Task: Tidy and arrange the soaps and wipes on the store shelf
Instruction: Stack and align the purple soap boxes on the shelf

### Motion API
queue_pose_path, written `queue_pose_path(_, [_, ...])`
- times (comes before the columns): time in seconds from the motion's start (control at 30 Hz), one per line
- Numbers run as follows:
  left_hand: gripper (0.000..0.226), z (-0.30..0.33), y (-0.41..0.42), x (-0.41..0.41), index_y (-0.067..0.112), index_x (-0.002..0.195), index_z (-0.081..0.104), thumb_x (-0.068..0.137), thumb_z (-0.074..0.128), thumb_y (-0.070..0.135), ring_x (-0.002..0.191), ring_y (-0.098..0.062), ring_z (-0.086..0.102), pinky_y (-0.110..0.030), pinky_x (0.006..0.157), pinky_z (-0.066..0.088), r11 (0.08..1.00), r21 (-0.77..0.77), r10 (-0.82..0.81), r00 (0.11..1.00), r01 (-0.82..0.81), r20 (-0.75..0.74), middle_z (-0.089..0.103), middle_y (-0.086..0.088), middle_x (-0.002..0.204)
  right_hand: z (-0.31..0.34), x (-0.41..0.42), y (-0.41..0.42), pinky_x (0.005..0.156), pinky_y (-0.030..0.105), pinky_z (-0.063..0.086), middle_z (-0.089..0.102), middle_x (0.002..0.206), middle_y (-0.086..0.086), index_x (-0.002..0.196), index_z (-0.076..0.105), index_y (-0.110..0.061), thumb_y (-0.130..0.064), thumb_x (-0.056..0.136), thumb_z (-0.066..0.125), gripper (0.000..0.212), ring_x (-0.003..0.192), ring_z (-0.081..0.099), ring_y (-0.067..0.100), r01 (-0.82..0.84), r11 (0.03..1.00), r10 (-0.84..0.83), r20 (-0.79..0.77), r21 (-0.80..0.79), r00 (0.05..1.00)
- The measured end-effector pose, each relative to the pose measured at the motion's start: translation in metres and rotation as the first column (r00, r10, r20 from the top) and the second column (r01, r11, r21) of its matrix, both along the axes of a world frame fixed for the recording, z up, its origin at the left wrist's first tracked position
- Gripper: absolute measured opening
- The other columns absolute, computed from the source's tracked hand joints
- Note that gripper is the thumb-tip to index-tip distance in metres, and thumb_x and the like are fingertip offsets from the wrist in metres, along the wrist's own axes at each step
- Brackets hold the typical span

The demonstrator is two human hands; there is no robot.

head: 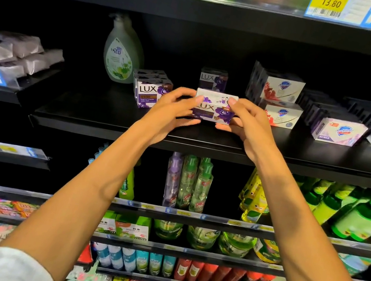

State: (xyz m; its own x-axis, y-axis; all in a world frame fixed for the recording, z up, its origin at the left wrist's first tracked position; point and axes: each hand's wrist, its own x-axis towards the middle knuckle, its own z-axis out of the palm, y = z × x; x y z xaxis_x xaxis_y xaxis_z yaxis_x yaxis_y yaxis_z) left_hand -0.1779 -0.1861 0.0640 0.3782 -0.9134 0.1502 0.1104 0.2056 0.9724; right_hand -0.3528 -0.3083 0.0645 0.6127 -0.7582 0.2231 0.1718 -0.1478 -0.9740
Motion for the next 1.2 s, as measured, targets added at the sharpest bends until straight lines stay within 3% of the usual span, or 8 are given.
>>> queue_pose_path(0.07, [0.026,0.000,0.000,0.001,0.010,0.121,0.066,0.100,0.069,0.024,0.117,-0.026,0.070,-0.046,0.104,0.056,1.000,0.013,-0.012,0.999,0.012,-0.030,0.073,-0.012,0.123,-0.001,-0.001,0.000,0.094,0.051,0.060,0.074,0.116,0.014,0.110,0.070,-0.003,-0.024,0.101,0.068,0.023,0.109,0.074,0.027,-0.018,1.000,0.018,0.017,-0.007,1.000])
queue_pose_path(0.17, [0.023,0.000,-0.001,0.003,0.010,0.118,0.069,0.098,0.070,0.022,0.118,-0.028,0.070,-0.046,0.106,0.055,0.999,0.023,-0.028,0.998,0.029,-0.050,0.074,-0.011,0.120,-0.003,-0.001,-0.002,0.095,0.051,0.060,0.073,0.118,0.015,0.117,0.071,-0.005,-0.021,0.099,0.071,0.024,0.112,0.073,0.028,-0.029,0.999,0.029,0.021,-0.028,0.999])
queue_pose_path(0.37, [0.041,-0.002,-0.002,0.008,-0.003,0.131,0.063,0.094,0.074,0.010,0.120,-0.033,0.069,-0.045,0.104,0.056,1.000,0.012,-0.020,0.998,0.021,-0.059,0.071,-0.020,0.127,-0.003,-0.001,-0.002,0.096,0.046,0.060,0.073,0.121,0.012,0.123,0.071,-0.007,-0.015,0.097,0.072,0.027,0.116,0.070,0.024,-0.047,0.999,0.048,0.039,-0.026,0.998])
queue_pose_path(0.53, [0.043,-0.004,-0.003,0.010,-0.003,0.131,0.062,0.091,0.076,0.004,0.120,-0.032,0.069,-0.045,0.103,0.056,1.000,0.011,0.015,0.999,-0.015,-0.039,0.071,-0.023,0.124,0.002,0.001,0.000,0.092,0.041,0.062,0.074,0.118,0.011,0.120,0.070,-0.020,-0.036,0.100,0.067,0.026,0.112,0.073,0.021,-0.046,0.997,0.046,0.013,0.064,0.999])
queue_pose_path(0.67, [0.043,-0.005,-0.003,0.010,0.000,0.132,0.060,0.091,0.073,-0.002,0.123,-0.030,0.067,-0.042,0.104,0.056,1.000,-0.018,0.007,0.999,-0.007,-0.044,0.067,-0.024,0.129,0.004,0.004,0.000,0.087,0.036,0.063,0.077,0.113,0.010,0.123,0.070,-0.014,-0.041,0.100,0.067,0.036,0.106,0.075,0.022,-0.048,0.997,0.052,-0.051,0.067,0.997])
queue_pose_path(0.83, [0.048,-0.006,-0.003,0.011,0.005,0.132,0.059,0.088,0.074,-0.007,0.127,-0.029,0.064,-0.042,0.102,0.056,0.999,-0.024,-0.042,0.999,0.042,0.013,0.060,-0.020,0.140,0.002,-0.001,-0.005,0.088,0.039,0.063,0.077,0.114,0.013,0.125,0.069,-0.005,-0.022,0.097,0.073,0.033,0.109,0.075,0.024,-0.073,0.989,0.070,0.026,0.132,0.997])
queue_pose_path(0.97, [0.055,-0.005,-0.003,0.012,0.007,0.138,0.057,0.088,0.072,-0.010,0.127,-0.030,0.064,-0.046,0.105,0.054,0.995,-0.009,-0.100,0.995,0.100,0.026,0.058,-0.014,0.145,0.001,-0.002,-0.008,0.083,0.033,0.063,0.078,0.113,0.012,0.133,0.064,-0.009,-0.015,0.092,0.078,0.044,0.106,0.076,0.025,-0.060,0.990,0.058,0.022,0.124,0.998])
queue_pose_path(1.2, [0.056,-0.002,-0.004,0.011,0.012,0.145,0.053,0.093,0.072,0.006,0.120,-0.031,0.069,-0.045,0.102,0.056,0.997,0.014,-0.079,0.987,0.082,-0.141,0.070,-0.016,0.130,-0.001,-0.004,-0.007,0.087,0.037,0.063,0.076,0.117,0.013,0.137,0.062,-0.011,-0.008,0.088,0.081,0.053,0.108,0.075,0.024,-0.067,0.996,0.066,0.020,0.050,0.998])
